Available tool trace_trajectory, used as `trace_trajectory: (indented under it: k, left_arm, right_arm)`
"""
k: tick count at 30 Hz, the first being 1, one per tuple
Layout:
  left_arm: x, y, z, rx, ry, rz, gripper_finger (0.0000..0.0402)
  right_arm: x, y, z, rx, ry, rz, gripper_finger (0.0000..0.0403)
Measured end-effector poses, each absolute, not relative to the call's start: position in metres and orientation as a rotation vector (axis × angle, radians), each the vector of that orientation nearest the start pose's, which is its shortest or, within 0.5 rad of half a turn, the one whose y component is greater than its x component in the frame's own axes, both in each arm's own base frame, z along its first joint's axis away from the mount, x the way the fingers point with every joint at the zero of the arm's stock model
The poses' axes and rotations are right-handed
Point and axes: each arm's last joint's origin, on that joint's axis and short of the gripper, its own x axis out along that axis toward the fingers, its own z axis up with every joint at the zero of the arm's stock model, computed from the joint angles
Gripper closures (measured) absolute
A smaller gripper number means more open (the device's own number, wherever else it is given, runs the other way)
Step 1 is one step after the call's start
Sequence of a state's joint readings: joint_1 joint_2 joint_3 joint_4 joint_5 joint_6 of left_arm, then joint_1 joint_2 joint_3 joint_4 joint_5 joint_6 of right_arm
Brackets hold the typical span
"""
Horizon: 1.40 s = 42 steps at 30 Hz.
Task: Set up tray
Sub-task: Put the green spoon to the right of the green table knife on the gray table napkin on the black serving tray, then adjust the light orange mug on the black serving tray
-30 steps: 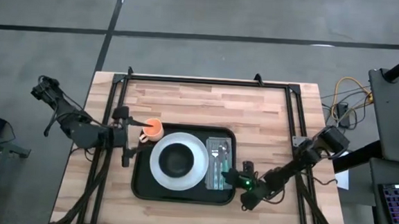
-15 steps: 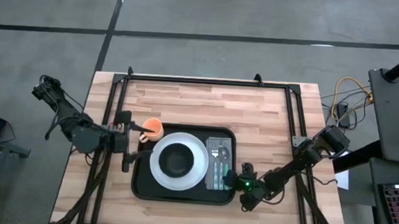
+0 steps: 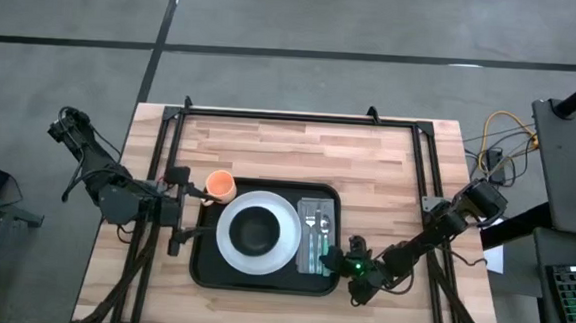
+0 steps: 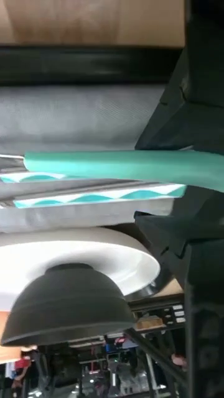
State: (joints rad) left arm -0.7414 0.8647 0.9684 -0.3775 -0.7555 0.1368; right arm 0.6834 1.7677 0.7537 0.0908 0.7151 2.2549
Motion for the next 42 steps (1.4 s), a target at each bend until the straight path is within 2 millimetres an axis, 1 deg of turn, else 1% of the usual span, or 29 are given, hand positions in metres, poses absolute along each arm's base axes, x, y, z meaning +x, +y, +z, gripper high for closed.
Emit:
trace_trajectory:
  k: [6, 10, 14, 22, 26, 31, 33, 36, 39, 42]
  left_arm:
    - [0.14, -0.101, 0.365, 0.323, 0.202, 0.0, 0.0121]
    - [0.14, -0.101, 0.365, 0.322, 0.202, 0.0, 0.0121]
    - [0.14, -0.101, 0.365, 0.318, 0.202, 0.0, 0.0121]
    - [0.14, -0.101, 0.366, 0.314, 0.201, -0.002, 0.0121]
    - [0.14, -0.101, 0.369, 0.306, 0.192, -0.001, 0.0121]
    - [0.139, -0.101, 0.37, 0.305, 0.191, -0.001, 0.0121]
    - [0.139, -0.101, 0.37, 0.304, 0.191, 0.0, 0.0121]
    - [0.139, -0.101, 0.37, 0.296, 0.191, 0.0, 0.0121]
    - [0.139, -0.101, 0.37, 0.293, 0.19, 0.001, 0.0121]
    - [0.139, -0.101, 0.37, 0.288, 0.19, 0.001, 0.0121]
  right_arm:
    - [0.249, 0.179, 0.124, 1.578, 0.309, -0.694, 0.0236]
    - [0.248, 0.178, 0.13, 1.581, 0.328, -0.681, 0.0235]
    - [0.245, 0.18, 0.131, 1.588, 0.41, -0.669, 0.0234]
    - [0.239, 0.184, 0.141, 1.583, 0.417, -0.643, 0.0235]
    - [0.248, 0.194, 0.148, 1.562, 0.424, -0.628, 0.0242]
    - [0.263, 0.215, 0.148, 1.387, 0.527, -0.674, 0.0259]
    - [0.262, 0.223, 0.147, 1.336, 0.559, -0.715, 0.0266]
    - [0.26, 0.23, 0.145, 1.308, 0.585, -0.767, 0.0276]
    - [0.261, 0.238, 0.148, 1.343, 0.581, -0.757, 0.0283]
    - [0.261, 0.241, 0.15, 1.333, 0.584, -0.744, 0.0289]
